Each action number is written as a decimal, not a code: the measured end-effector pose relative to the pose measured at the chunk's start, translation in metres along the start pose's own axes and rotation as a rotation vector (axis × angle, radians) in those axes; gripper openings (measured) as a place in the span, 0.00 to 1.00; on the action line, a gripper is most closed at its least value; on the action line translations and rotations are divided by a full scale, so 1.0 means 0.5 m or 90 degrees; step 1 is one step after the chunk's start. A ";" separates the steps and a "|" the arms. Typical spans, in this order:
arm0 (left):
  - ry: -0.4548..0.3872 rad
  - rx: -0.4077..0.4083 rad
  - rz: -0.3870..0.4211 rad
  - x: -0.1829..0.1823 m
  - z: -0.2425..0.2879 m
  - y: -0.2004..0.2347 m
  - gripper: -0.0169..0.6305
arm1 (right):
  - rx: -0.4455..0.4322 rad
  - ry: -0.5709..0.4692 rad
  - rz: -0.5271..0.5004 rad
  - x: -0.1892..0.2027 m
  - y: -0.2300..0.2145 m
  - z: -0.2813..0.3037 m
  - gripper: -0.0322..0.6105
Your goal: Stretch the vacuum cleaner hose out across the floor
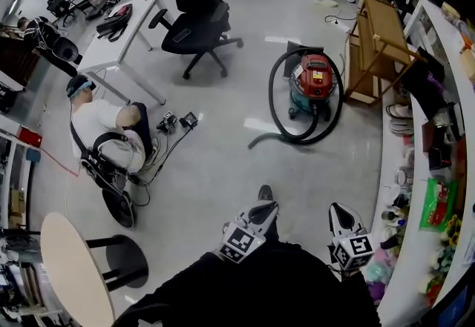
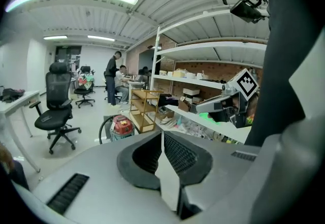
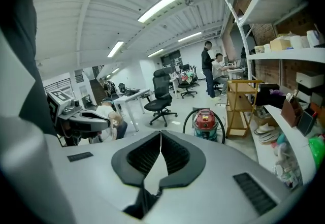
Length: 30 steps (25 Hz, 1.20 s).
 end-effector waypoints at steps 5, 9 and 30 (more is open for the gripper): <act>-0.024 0.068 0.062 -0.121 0.104 0.163 0.06 | 0.082 -0.013 0.006 -0.159 -0.064 0.084 0.07; -0.040 0.095 0.084 -0.187 0.152 0.291 0.06 | 0.134 -0.009 0.015 -0.244 -0.110 0.160 0.07; 0.002 -0.129 -0.131 -0.386 0.364 0.568 0.06 | -0.075 -0.004 -0.055 -0.571 -0.466 0.586 0.07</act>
Point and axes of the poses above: the fingertips, and each gripper's own axes: z forward along the fingers, y to its left, x out of its underside, the point moved 2 cm from there along -z, backward along the fingers, and after that the axes turned 11 degrees about y, right-handed, at the moved point
